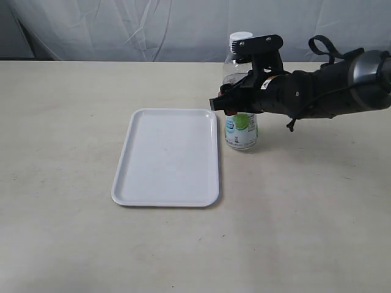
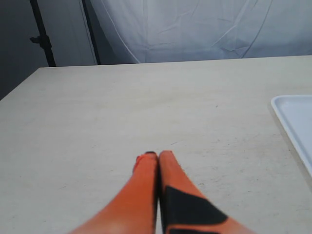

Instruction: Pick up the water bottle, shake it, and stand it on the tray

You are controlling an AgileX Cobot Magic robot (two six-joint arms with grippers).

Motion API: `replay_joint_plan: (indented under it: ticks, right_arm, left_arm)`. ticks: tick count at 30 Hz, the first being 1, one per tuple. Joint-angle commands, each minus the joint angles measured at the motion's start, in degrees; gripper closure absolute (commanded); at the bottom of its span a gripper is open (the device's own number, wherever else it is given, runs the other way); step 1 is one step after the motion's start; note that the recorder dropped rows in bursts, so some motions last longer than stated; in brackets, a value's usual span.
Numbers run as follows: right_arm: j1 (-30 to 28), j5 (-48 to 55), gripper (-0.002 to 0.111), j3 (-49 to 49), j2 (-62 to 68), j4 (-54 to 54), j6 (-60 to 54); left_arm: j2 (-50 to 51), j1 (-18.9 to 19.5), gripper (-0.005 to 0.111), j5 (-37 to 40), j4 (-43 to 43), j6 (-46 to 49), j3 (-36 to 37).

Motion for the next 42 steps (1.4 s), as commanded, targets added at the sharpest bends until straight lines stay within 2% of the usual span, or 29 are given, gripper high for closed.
replay_joint_plan:
  ticks: [1, 5, 12, 15, 18, 21, 23, 24, 25, 26, 27, 29, 30, 31, 32, 33, 35, 36, 37, 38, 39, 40, 42]
  right_arm:
    - [0.0, 4.5, 0.109, 0.1, 0.0, 0.3, -0.2]
    - [0.0, 9.3, 0.109, 0.1, -2.9, 0.3, -0.2]
    - [1.2, 17.5, 0.109, 3.1, -16.0, 0.5, -0.2]
    - [4.6, 17.0, 0.109, 7.5, -23.6, 2.6, -0.2]
    - [11.0, 16.8, 0.109, 12.1, -29.6, 4.2, -0.5]
    - [18.1, 15.6, 0.109, 15.9, -34.3, 1.3, -2.5]
    - [17.5, 12.3, 0.109, 17.5, -36.8, 0.3, -1.3]
    - [13.5, 7.8, 0.109, 18.8, -38.1, 4.4, 2.5]
    - [11.8, 6.7, 0.109, 18.9, -38.1, 7.3, 3.5]
    - [9.9, 5.3, 0.109, 18.9, -37.7, 15.4, 4.3]
    - [10.5, 5.4, 0.109, 18.9, -37.6, 16.3, 4.3]
    - [15.4, 12.1, 0.109, 17.5, -37.2, 7.9, 2.6]
    - [18.4, 18.2, 0.109, 16.5, -38.2, -4.1, -2.3]
    - [17.5, 18.1, 0.109, 16.8, -39.2, -11.7, 1.4]
    - [15.1, 17.0, 0.109, 16.8, -39.6, -14.5, 5.1]
    - [9.7, 13.3, 0.109, 16.8, -39.5, -15.8, 12.4]
    - [4.7, 10.6, 0.109, 16.8, -38.0, -10.0, 25.1]
    - [5.8, 10.6, 0.109, 16.8, -37.5, -9.5, 25.8]
    - [10.4, 11.1, 0.109, 16.8, -36.7, -12.3, 24.4]
    - [14.2, 12.2, 0.109, 16.8, -36.7, -16.5, 22.0]
    - [18.7, 16.2, 0.109, 16.8, -37.2, -25.2, 14.7]
    - [20.2, 18.8, 0.109, 16.8, -37.5, -29.0, 13.2]
    - [17.5, 21.4, 0.109, 16.8, -38.5, -35.6, 18.9]
  left_arm:
    - [-0.2, 0.0, 0.107, -0.8, -0.5, -0.4, 0.1]
    - [-0.2, 0.0, 0.107, -0.8, -0.5, -0.4, 0.1]
    - [-0.2, 0.0, 0.107, -0.8, -0.5, -0.4, 0.1]
    - [-0.2, 0.0, 0.107, -0.8, -0.5, -0.4, 0.1]
    - [-0.2, 0.0, 0.107, -0.8, -0.5, -0.4, 0.1]
    - [-0.2, 0.0, 0.107, -0.8, -0.5, -0.4, 0.1]
    - [-0.2, 0.0, 0.107, -0.8, -0.5, -0.4, 0.1]
    - [-0.2, 0.0, 0.107, -0.8, -0.5, -0.4, 0.1]
    - [-0.2, 0.0, 0.107, -0.8, -0.5, -0.4, 0.1]
    - [-0.2, 0.0, 0.107, -0.8, -0.5, -0.4, 0.1]
    - [-0.2, 0.0, 0.107, -0.8, -0.5, -0.4, 0.1]
    - [-0.2, 0.0, 0.107, -0.8, -0.5, -0.4, 0.1]
    - [-0.2, 0.0, 0.107, -0.8, -0.5, -0.4, 0.1]
    - [-0.2, 0.0, 0.107, -0.8, -0.5, -0.4, 0.1]
    - [-0.2, 0.0, 0.107, -0.8, -0.6, -0.4, 0.1]
    - [-0.2, 0.0, 0.107, -0.8, -0.6, -0.4, 0.1]
    - [-0.2, 0.0, 0.107, -0.8, -0.6, -0.4, 0.1]
    - [-0.2, 0.0, 0.107, -0.8, -0.6, -0.4, 0.1]
    - [-0.2, 0.0, 0.107, -0.8, -0.6, -0.4, 0.1]
    - [-0.2, 0.0, 0.107, -0.8, -0.6, -0.4, 0.1]
    - [-0.2, 0.0, 0.107, -0.8, -0.6, -0.4, 0.1]
    - [-0.2, 0.0, 0.107, -0.8, -0.6, -0.4, 0.1]
    - [-0.2, 0.0, 0.107, -0.8, -0.6, -0.4, 0.1]
